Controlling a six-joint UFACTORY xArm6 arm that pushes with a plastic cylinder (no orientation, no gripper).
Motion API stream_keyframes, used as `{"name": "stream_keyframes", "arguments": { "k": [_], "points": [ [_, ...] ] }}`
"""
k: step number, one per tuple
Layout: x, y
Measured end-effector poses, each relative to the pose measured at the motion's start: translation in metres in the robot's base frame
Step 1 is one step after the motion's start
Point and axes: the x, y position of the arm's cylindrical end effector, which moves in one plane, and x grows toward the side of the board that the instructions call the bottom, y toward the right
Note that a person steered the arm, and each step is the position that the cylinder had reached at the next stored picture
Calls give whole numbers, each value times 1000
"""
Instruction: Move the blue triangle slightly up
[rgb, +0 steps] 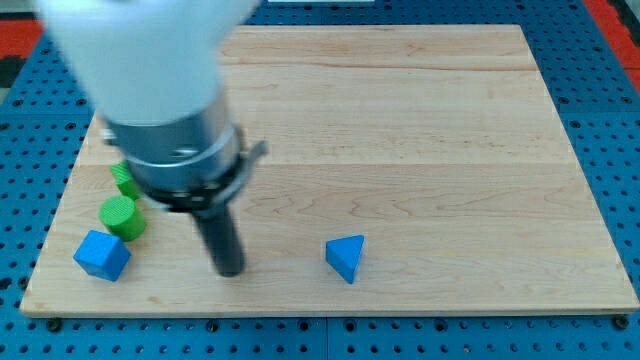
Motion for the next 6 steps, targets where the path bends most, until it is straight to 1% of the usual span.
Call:
{"name": "stream_keyframes", "arguments": {
  "k": [1,2,3,4,5,6],
  "points": [
    [43,14],
    [42,89],
    [31,132],
    [-14,121],
    [-38,84],
    [-8,98]
  ]
}}
